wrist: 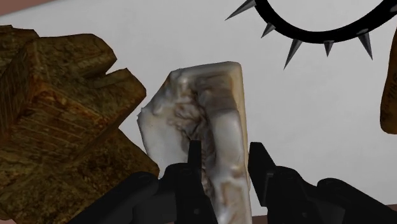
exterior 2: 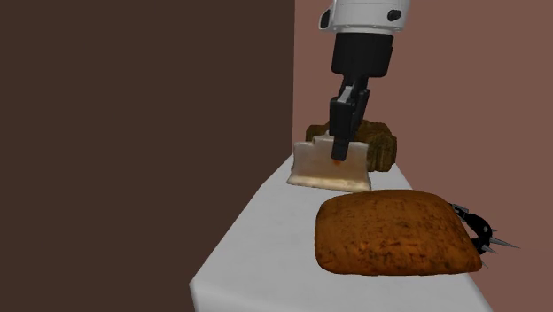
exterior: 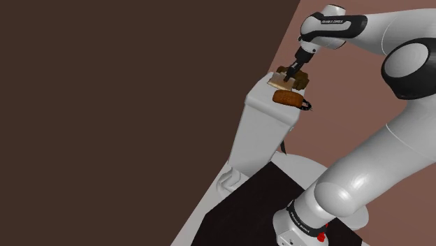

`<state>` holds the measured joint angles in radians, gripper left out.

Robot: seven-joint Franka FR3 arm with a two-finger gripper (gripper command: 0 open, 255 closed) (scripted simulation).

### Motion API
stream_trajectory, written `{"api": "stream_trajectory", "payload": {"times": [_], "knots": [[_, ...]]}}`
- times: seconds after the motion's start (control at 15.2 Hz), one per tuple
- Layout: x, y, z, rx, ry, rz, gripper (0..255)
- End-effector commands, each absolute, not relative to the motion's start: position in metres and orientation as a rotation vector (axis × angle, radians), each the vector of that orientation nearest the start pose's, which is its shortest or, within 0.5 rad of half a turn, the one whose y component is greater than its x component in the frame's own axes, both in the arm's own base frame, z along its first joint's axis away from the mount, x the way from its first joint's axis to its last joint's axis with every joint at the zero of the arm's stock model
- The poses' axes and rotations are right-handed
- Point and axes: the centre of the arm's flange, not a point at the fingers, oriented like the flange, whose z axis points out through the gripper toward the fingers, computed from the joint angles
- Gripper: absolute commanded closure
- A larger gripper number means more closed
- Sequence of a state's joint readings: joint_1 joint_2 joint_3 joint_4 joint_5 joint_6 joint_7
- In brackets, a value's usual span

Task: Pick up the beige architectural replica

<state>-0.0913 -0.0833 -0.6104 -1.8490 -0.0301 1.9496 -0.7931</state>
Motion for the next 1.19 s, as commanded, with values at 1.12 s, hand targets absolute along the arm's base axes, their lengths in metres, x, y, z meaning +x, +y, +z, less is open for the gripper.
{"api": "stream_trajectory", "payload": {"times": [1.12], "knots": [[0.417, -0.370, 0.643, -3.231, -0.155, -0.220, 255]]}}
